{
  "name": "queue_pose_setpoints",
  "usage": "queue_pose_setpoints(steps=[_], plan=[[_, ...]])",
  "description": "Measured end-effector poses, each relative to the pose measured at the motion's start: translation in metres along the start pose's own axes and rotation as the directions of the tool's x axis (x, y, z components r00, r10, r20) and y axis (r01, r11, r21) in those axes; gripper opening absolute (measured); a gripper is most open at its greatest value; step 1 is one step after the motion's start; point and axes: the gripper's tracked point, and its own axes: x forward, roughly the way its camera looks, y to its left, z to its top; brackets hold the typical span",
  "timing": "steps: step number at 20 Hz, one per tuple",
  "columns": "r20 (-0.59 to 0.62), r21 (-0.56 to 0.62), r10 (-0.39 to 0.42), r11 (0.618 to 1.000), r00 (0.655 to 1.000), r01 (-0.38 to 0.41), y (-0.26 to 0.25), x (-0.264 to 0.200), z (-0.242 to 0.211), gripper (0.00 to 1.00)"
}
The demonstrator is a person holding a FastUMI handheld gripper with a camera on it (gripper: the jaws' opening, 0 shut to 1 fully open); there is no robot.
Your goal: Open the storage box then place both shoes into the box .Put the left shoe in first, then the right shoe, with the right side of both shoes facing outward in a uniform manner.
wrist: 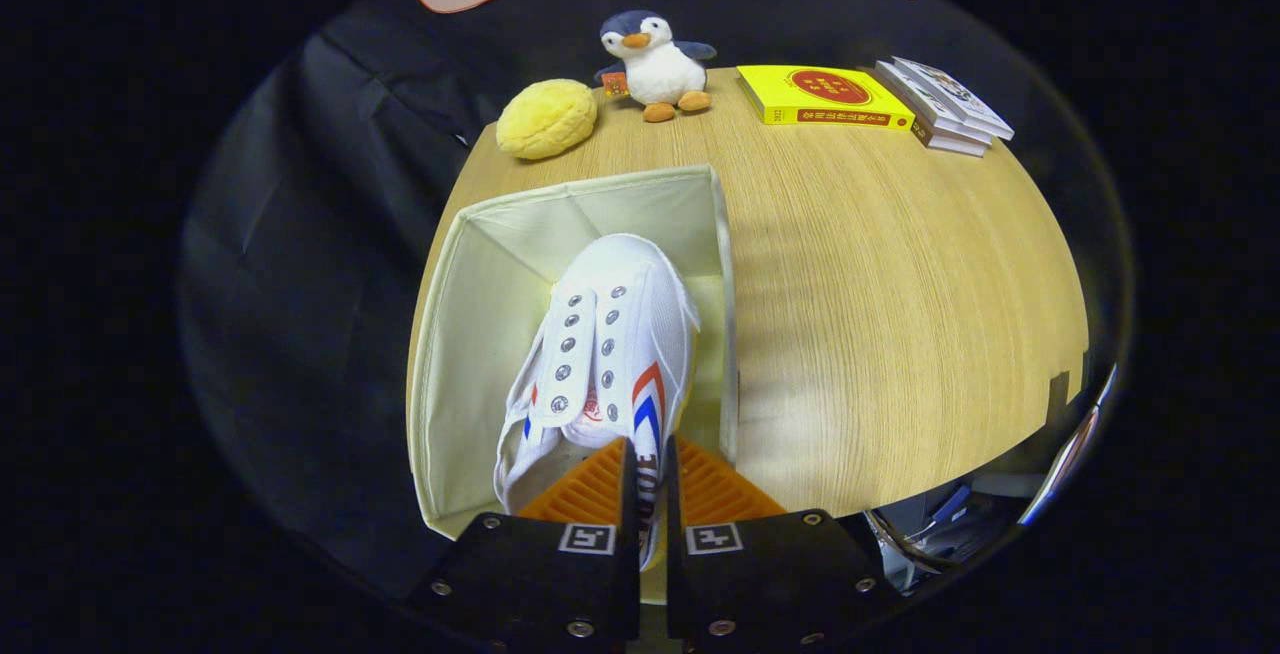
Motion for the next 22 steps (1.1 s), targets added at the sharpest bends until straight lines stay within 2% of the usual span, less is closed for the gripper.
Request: queue_pose_setpoints(steps=[1, 2, 5, 8, 12, 18, 22], plan=[[0.013, 0.001, 0.027, 1.0, 1.0, -0.027, 0.007, -0.004, 0.0, 0.17], [0.036, -0.006, 0.049, 0.999, 0.998, -0.049, 0.014, -0.009, 0.007, 0.32], [0.136, -0.04, 0.093, 0.995, 0.986, -0.088, 0.012, -0.025, 0.04, 0.38], [0.231, -0.083, 0.147, 0.988, 0.962, -0.131, 0.009, -0.043, 0.069, 0.52], [0.337, -0.118, 0.189, 0.98, 0.923, -0.158, -0.014, -0.07, 0.098, 0.65], [0.508, -0.15, 0.209, 0.977, 0.836, -0.153, -0.074, -0.116, 0.143, 0.84], [0.612, -0.159, 0.193, 0.98, 0.767, -0.12, -0.121, -0.148, 0.165, 0.88]])
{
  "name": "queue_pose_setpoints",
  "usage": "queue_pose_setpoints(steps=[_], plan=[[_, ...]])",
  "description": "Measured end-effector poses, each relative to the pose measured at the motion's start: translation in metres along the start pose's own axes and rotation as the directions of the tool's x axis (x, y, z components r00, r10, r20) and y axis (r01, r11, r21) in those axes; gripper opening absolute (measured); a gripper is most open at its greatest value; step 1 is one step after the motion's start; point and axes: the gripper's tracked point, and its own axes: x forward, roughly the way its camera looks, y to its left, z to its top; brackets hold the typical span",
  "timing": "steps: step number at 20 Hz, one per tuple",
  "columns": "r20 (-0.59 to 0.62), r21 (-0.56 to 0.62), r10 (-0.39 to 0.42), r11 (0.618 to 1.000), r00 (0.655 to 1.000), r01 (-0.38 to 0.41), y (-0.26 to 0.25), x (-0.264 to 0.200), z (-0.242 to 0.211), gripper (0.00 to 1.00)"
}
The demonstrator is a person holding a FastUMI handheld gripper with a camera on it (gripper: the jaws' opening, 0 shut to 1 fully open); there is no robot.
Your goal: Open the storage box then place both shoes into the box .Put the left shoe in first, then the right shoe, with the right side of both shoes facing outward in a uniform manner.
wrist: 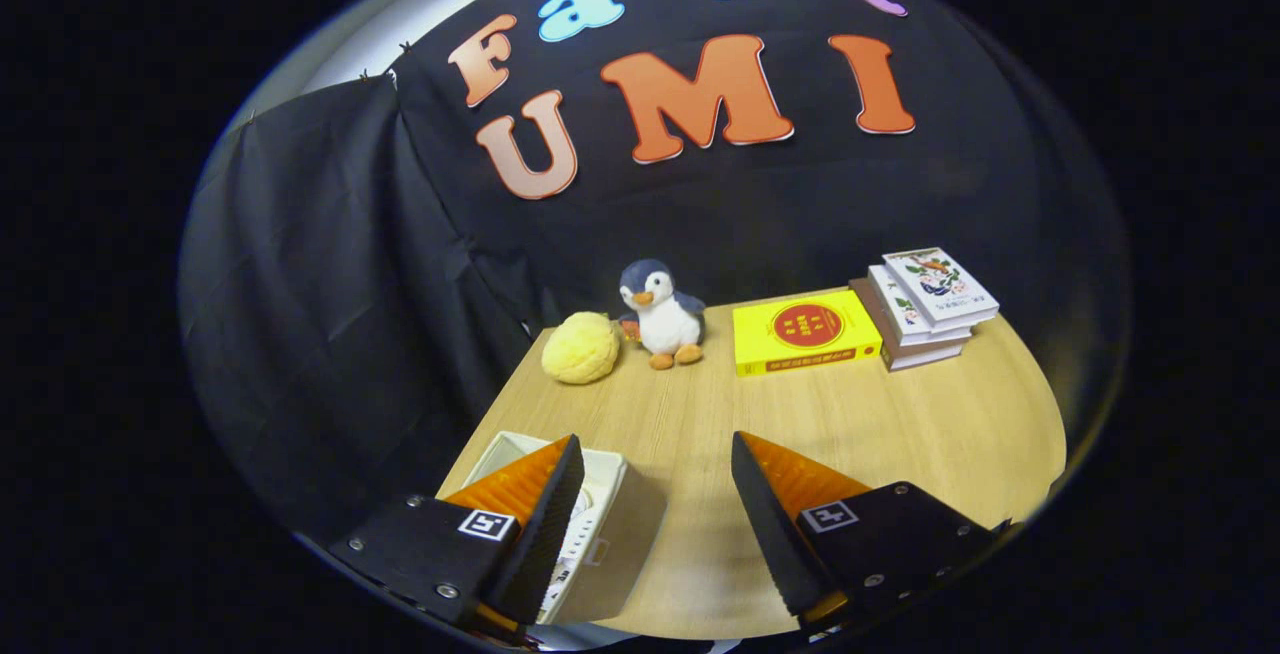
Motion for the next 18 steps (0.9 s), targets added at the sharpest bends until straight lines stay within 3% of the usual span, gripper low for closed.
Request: queue_pose_setpoints(steps=[7, 13, 18], plan=[[0.255, -0.088, -0.047, 0.994, 0.966, 0.071, -0.078, -0.039, 0.068, 0.92], [0.44, -0.127, -0.041, 0.986, 0.897, 0.107, -0.112, -0.077, 0.113, 0.97], [0.532, -0.183, 0.0, 0.976, 0.847, 0.115, -0.118, -0.092, 0.119, 0.98]])
